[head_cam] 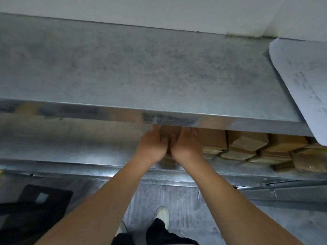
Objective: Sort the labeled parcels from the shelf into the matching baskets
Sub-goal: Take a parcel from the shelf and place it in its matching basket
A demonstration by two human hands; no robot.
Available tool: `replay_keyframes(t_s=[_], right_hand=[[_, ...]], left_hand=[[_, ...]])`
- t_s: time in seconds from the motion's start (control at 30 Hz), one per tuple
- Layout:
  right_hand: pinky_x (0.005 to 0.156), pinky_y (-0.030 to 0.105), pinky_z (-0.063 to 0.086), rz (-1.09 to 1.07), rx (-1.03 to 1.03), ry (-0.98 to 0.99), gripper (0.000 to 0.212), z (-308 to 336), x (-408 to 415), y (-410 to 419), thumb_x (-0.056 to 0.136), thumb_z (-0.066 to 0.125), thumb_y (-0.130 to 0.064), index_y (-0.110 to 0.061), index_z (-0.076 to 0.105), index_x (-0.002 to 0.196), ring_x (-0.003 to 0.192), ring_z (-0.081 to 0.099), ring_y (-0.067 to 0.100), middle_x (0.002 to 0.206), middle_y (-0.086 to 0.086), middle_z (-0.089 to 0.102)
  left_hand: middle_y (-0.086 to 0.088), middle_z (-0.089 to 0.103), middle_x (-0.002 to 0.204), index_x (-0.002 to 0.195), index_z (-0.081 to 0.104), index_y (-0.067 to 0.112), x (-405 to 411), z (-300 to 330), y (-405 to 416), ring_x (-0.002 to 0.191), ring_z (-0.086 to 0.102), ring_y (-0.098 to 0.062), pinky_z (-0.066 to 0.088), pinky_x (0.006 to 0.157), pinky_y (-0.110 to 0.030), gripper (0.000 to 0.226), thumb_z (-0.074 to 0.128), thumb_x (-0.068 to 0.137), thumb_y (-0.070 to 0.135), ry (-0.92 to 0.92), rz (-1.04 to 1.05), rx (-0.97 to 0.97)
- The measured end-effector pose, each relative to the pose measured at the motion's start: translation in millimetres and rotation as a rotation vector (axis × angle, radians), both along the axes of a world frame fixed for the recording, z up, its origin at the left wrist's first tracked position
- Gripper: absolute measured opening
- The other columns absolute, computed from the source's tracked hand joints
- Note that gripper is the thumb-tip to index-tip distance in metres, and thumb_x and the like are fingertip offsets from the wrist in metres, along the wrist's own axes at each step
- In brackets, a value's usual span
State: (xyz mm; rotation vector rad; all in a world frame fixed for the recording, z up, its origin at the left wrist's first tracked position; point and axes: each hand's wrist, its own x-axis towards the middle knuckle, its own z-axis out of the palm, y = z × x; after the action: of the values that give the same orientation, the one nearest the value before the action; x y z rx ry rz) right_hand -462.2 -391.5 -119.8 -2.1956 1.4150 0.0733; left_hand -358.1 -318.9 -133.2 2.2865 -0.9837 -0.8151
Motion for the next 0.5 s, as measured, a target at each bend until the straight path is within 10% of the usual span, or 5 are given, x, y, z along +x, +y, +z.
replay_keyframes(t_s=[0.13,0.5], right_hand=[[0.100,0.038,0.046,0.107,0.061,-0.052,0.073,3.5,11.4,34.9,0.102,0.049,-0.043,-0.012,0.020,0.161,0.124,0.056,0.039,0.142,0.022,0.049],[0.096,0.034,0.043,0.464,0.190,-0.155,0.042,33.4,72.4,168.7,0.090,0.056,-0.032,-0.024,0.046,0.130,0.122,0.056,0.030,0.130,0.006,0.056]], left_hand=[[-0.022,0.060,0.131,0.161,0.011,0.027,8.5,8.1,52.4,0.115,0.058,-0.040,0.048,0.093,-0.043,0.080,0.033,0.085,0.043,-0.065,0.090,0.049],[-0.014,0.065,0.123,0.149,0.028,0.035,33.2,37.1,222.4,0.118,0.057,-0.036,0.044,0.099,-0.045,0.063,0.026,0.087,0.046,-0.033,0.367,0.161]])
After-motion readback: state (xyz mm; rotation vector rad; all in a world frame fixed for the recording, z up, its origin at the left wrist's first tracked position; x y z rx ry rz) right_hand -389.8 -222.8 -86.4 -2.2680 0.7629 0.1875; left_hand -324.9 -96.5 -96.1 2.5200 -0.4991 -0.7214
